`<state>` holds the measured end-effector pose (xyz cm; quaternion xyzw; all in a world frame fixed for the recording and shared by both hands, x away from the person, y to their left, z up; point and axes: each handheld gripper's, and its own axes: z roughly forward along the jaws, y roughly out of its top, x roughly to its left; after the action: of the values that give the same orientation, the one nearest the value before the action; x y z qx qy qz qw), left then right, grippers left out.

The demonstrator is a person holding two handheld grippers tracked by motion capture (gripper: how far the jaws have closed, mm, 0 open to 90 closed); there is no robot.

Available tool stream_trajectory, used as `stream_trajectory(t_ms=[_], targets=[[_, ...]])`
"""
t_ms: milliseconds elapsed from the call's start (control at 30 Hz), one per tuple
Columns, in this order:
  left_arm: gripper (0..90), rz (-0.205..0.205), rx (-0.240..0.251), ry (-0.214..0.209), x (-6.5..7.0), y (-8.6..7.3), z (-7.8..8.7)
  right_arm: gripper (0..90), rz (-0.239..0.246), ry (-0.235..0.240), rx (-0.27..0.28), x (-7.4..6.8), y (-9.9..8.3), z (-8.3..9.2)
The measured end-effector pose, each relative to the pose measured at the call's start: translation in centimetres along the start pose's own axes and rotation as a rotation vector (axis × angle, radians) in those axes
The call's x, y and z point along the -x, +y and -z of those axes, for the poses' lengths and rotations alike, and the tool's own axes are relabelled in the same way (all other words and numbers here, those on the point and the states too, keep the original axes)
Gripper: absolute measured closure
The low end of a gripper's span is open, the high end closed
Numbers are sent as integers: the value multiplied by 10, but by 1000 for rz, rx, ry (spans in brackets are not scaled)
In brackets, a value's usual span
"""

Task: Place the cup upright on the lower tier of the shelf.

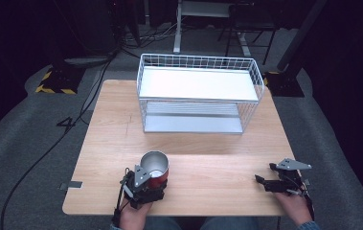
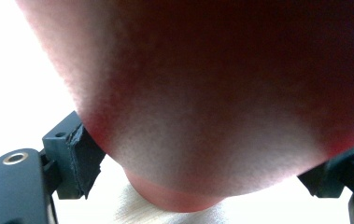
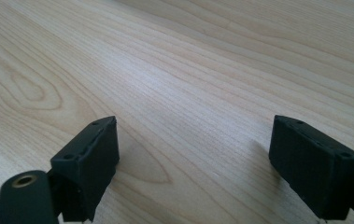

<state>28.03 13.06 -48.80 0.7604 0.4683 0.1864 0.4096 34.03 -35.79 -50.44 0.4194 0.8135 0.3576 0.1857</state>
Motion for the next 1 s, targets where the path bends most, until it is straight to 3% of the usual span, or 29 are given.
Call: stream_trajectory(t_ms=[233,533,1000], targets=[[163,-3,-3,14,2,0,1,168,2,1,1,0,0,0],[165,-3,-11,-17,0,5,4,169,2,2,2,0,0,0],[164,-18,21,-13,-12,27,27,167,2,3,1,0,0,0]])
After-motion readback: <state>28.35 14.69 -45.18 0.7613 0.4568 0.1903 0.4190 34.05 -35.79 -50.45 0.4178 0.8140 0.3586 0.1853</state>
